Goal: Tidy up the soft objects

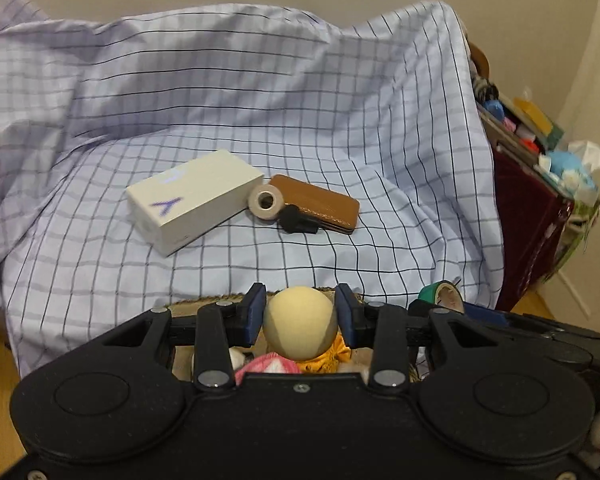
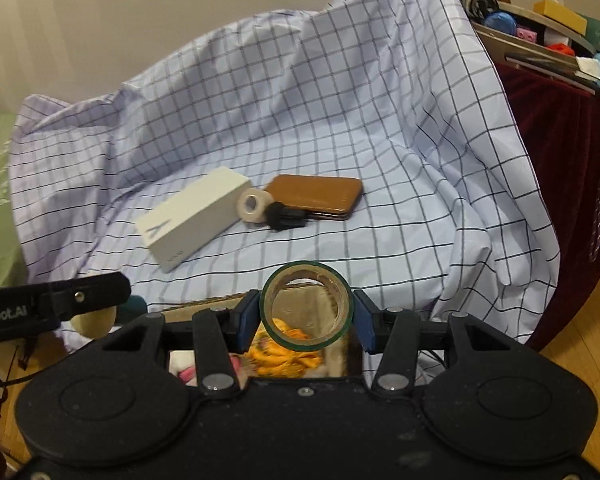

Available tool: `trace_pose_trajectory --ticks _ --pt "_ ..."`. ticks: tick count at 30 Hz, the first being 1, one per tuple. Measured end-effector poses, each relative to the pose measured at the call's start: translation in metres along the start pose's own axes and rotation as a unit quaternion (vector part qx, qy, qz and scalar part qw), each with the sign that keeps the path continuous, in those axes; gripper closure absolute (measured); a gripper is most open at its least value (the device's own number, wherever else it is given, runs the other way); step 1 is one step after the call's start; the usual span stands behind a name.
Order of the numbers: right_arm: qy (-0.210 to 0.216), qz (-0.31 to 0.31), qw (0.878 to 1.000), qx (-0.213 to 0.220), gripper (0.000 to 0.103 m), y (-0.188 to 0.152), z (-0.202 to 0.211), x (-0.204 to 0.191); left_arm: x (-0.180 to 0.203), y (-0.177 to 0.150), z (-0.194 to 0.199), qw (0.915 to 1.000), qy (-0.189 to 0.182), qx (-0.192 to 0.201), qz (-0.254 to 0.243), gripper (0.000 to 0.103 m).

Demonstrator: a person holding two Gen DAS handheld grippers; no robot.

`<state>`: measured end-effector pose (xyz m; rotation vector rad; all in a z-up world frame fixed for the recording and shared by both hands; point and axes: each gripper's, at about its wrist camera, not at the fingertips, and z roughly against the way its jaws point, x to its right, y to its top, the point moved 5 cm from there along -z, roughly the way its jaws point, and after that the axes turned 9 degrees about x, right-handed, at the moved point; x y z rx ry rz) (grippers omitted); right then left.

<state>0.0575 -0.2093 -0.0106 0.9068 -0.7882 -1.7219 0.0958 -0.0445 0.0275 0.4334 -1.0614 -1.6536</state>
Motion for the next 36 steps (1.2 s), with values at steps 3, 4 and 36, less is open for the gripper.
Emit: trace_pose_trajectory --ticks 3,4,36 --pt "0.009 0.007 1.000 0.007 0.055 -0.004 0.012 -0.009 -0.006 -0.009 0.016 0.9998 0.009 0.013 0.014 0.065" --pt "0.011 0.010 1.000 0.009 0.055 -0.006 0.014 -0.011 -0.008 -0.013 0.019 0.9996 0.009 0.014 0.021 0.065" --pt "-0.022 0.016 1.000 -0.010 0.055 -0.031 0.006 -0.014 -0.017 -0.066 0.001 0.9962 0.064 0.016 0.056 0.041"
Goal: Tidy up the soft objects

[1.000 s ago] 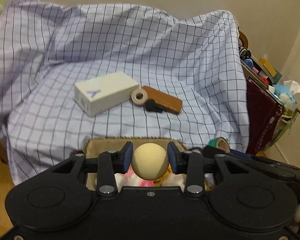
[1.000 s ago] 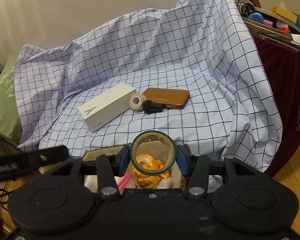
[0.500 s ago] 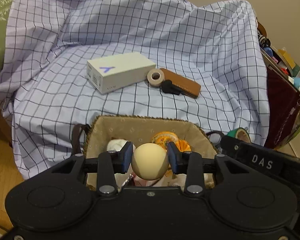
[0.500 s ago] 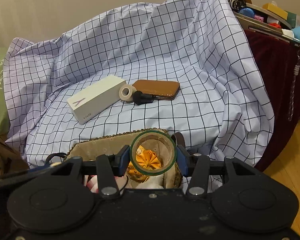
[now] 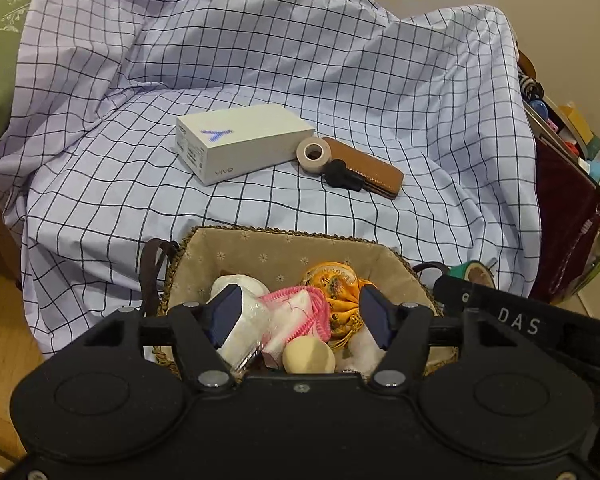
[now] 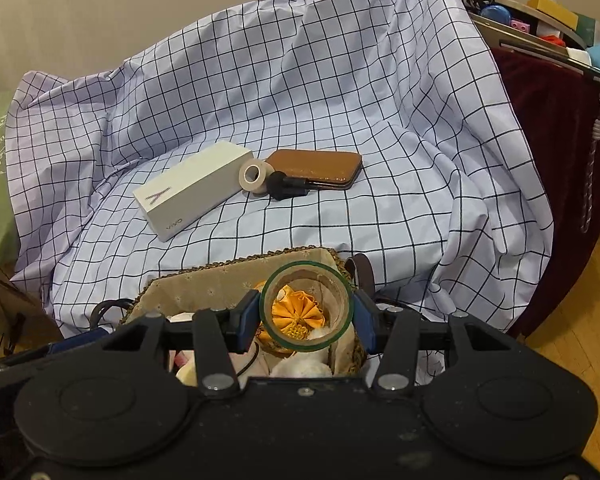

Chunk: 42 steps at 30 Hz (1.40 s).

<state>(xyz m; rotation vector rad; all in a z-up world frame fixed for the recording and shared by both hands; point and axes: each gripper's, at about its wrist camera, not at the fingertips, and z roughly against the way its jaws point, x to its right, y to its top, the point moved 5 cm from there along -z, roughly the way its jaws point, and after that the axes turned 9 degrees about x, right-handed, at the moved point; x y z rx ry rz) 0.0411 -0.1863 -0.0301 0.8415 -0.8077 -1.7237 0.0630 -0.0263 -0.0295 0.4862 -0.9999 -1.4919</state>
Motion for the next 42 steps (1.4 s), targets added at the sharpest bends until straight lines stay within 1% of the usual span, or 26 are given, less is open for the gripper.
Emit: trace_pose_trajectory --ticks 2,8,12,18,28,31,42 --pt "0.001 0.001 1.000 -0.001 0.055 0.000 0.000 -0.001 -0.003 0.001 0.001 0.9999 0.006 0.003 0.007 0.038" --pt "0.006 0.001 1.000 -0.004 0.055 -0.001 -0.002 -0.002 -0.013 0.003 0.003 0.9988 0.039 0.012 0.026 0.035" --pt "0.014 0.001 1.000 -0.003 0.053 -0.001 -0.001 -0.003 -0.019 0.002 0.002 0.9982 0.050 0.008 0.033 0.034" --pt "0.011 -0.002 1.000 -0.004 0.052 0.001 -0.001 -0.002 -0.019 0.001 0.000 0.9982 0.051 0.002 0.032 0.033" --pt "0.009 0.000 1.000 -0.017 0.051 -0.003 -0.005 -0.002 -0.017 -0.002 -0.001 0.9986 0.047 -0.007 0.024 0.031" --pt "0.009 0.002 1.000 -0.020 0.050 -0.004 -0.006 -0.002 -0.016 -0.003 -0.001 0.9987 0.046 -0.008 0.020 0.028" --pt "0.006 -0.003 1.000 -0.029 0.050 -0.006 -0.009 0.000 -0.016 -0.005 -0.003 0.9986 0.050 -0.013 0.014 0.028"
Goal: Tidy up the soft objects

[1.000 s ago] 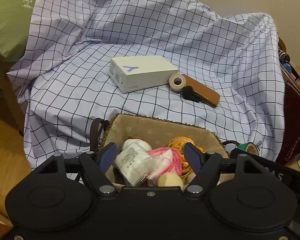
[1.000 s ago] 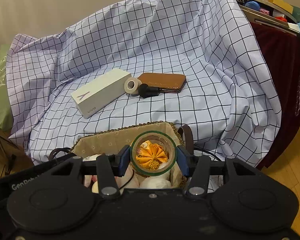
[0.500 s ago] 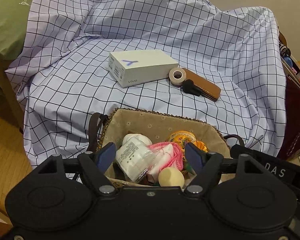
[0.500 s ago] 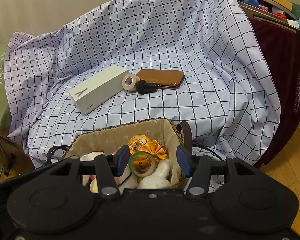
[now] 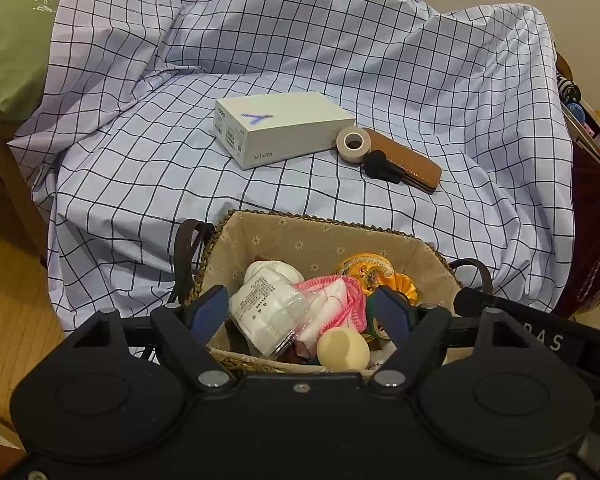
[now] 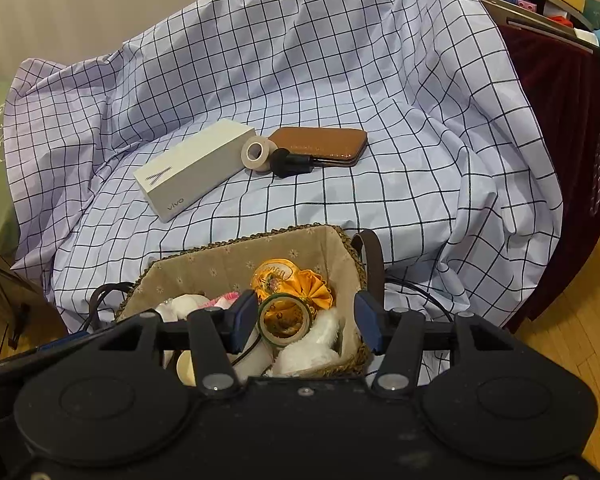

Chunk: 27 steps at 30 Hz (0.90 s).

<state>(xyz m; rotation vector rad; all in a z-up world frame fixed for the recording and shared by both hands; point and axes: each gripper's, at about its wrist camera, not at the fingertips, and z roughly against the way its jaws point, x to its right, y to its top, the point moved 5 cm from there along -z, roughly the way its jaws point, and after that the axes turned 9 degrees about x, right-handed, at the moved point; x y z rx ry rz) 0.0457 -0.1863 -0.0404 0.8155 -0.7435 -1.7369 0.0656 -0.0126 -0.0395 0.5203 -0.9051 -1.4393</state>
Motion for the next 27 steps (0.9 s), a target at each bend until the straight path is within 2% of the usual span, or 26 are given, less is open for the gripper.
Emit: trace_pose_trajectory --ticks 18,22,23,26,27 --pt "-0.002 0.002 1.000 -0.010 0.048 -0.003 -0.006 0.002 -0.008 0.001 -0.003 0.9997 0.024 0.004 -0.004 0.022" --pt "-0.006 0.001 1.000 -0.007 0.048 0.000 -0.008 0.005 -0.009 0.008 -0.003 0.9990 0.037 0.018 -0.017 0.020" --pt "-0.008 0.000 1.000 -0.006 0.048 0.001 -0.008 0.006 -0.009 0.010 -0.003 0.9986 0.041 0.024 -0.022 0.019" --pt "-0.012 -0.002 1.000 -0.004 0.047 0.006 -0.012 0.007 -0.008 0.017 -0.003 0.9960 0.058 0.047 -0.049 0.006" --pt "-0.014 -0.003 1.000 -0.004 0.047 0.008 -0.013 0.008 -0.006 0.019 -0.004 0.9945 0.065 0.055 -0.061 0.006"
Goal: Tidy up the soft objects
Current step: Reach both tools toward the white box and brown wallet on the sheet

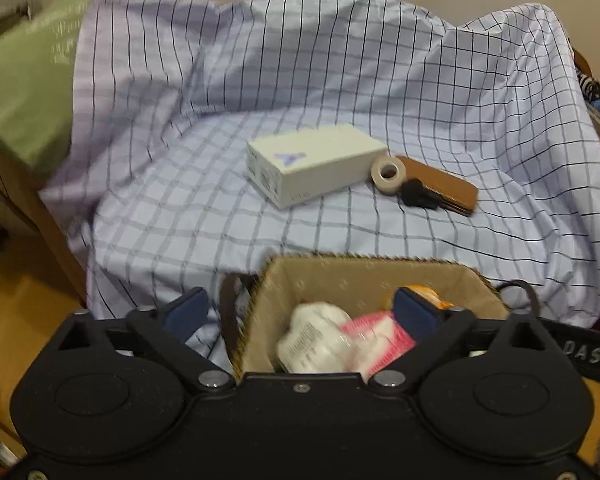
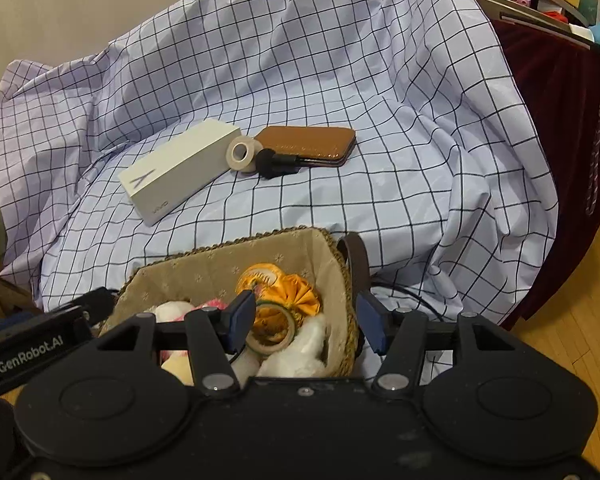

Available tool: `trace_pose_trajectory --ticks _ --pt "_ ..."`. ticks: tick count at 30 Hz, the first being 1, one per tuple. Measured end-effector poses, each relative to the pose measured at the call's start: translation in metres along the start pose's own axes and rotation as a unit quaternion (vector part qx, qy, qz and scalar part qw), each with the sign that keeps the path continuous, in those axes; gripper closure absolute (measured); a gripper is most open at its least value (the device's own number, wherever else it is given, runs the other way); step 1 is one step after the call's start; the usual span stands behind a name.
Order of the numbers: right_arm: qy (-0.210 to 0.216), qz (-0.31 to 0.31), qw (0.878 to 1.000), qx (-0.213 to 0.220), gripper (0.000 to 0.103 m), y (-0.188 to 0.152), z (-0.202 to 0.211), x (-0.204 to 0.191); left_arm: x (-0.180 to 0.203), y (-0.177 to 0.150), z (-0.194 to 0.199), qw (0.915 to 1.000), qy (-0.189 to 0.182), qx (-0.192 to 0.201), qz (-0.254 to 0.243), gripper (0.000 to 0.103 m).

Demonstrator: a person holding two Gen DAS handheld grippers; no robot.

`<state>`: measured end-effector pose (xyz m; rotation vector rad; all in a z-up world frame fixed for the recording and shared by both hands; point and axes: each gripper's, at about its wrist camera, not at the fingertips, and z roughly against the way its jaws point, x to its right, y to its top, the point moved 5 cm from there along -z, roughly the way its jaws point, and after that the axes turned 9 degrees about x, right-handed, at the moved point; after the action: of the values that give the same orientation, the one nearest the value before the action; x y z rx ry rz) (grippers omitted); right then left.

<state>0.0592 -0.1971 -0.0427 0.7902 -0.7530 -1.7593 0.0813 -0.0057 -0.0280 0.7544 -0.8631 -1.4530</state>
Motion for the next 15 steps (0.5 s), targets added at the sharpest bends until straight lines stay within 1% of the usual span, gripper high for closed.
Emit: trace_pose_trajectory --ticks 2,5,12,15 --pt "-0.004 -0.002 1.000 0.000 0.047 0.005 -0.004 0.001 0.002 0.006 -0.002 0.9998 0.005 0.010 -0.018 0.005" --pt "-0.010 -0.004 1.000 -0.001 0.047 0.013 -0.011 0.002 0.005 0.014 -0.009 0.9996 -0.001 0.013 -0.027 0.004" --pt "-0.026 -0.003 1.000 -0.010 0.046 0.033 -0.035 0.003 0.010 0.026 -0.030 0.9988 -0.007 0.005 -0.049 0.004" --pt "-0.031 -0.005 0.999 -0.018 0.046 0.040 -0.048 0.002 0.010 0.031 -0.042 0.9987 -0.016 -0.003 -0.049 0.004"
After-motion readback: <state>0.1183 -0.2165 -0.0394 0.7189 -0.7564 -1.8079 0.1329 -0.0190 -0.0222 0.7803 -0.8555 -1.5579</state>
